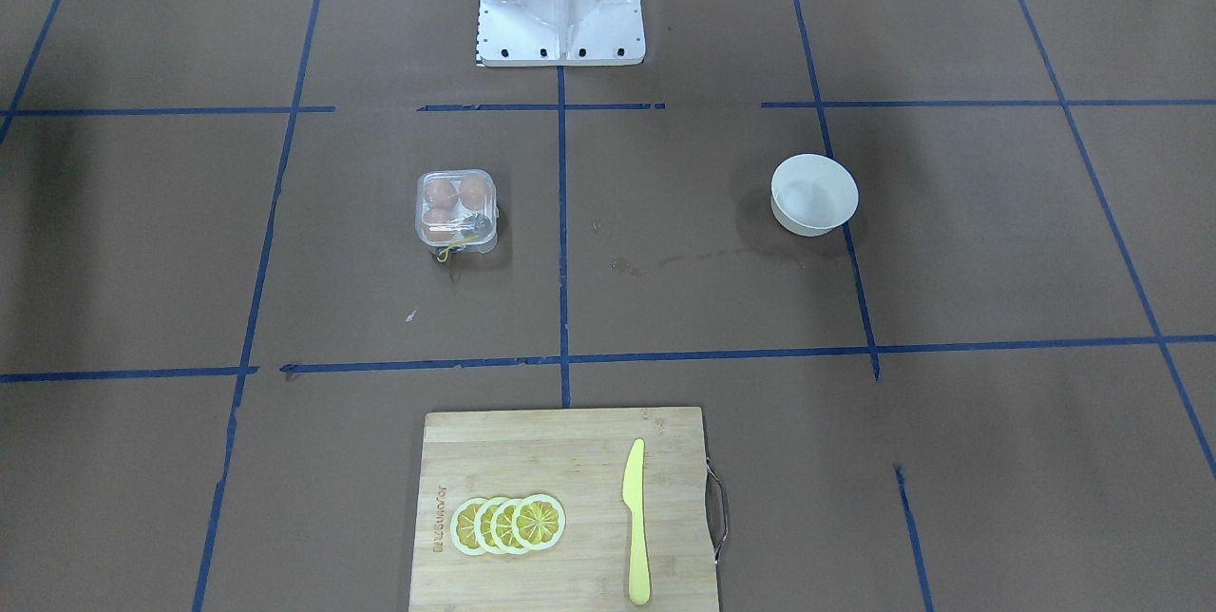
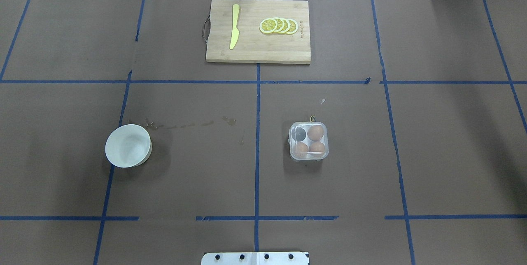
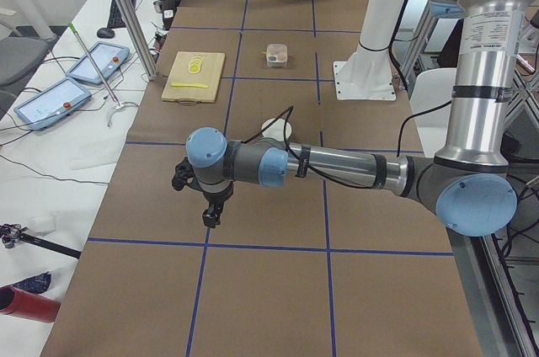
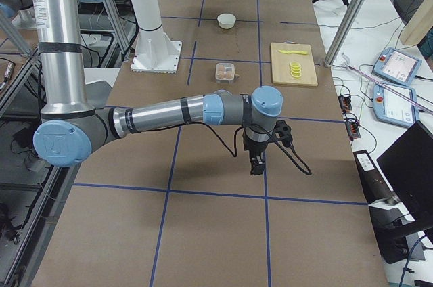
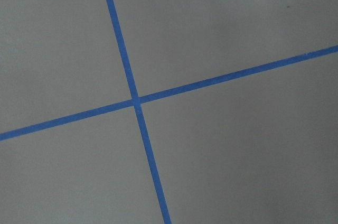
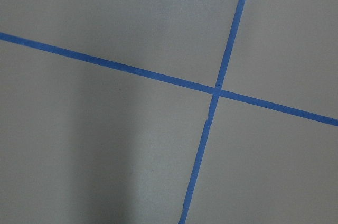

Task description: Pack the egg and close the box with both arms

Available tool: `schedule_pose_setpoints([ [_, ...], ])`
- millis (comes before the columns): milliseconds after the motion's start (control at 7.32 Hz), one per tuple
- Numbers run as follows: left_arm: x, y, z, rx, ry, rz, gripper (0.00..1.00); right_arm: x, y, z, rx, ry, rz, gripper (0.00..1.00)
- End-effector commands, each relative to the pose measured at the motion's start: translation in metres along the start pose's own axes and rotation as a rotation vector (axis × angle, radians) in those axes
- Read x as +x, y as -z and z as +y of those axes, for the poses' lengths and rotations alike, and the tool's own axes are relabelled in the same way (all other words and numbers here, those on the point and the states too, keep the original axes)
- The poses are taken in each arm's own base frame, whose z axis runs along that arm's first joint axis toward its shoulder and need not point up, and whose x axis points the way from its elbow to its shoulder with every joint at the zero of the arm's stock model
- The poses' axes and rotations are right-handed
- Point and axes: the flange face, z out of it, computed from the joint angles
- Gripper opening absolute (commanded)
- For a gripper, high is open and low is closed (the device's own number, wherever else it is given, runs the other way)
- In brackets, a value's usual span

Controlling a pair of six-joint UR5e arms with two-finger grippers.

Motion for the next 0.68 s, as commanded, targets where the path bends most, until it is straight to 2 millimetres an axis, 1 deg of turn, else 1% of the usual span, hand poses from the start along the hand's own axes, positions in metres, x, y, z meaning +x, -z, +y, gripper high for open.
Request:
schedule_pose_setpoints([
  [0, 0.0003, -0.0012, 0.0024, -0.004, 0.003, 0.002, 1.0, -0.0013, 0.0013, -0.0007, 0.003, 0.001, -0.002, 1.0],
  [547, -0.0005, -0.0022, 0.0035, -0.006, 0.007, 0.004, 1.0, -0.0012, -0.0009, -0.0007, 0.002, -0.003, -0.021, 1.0],
])
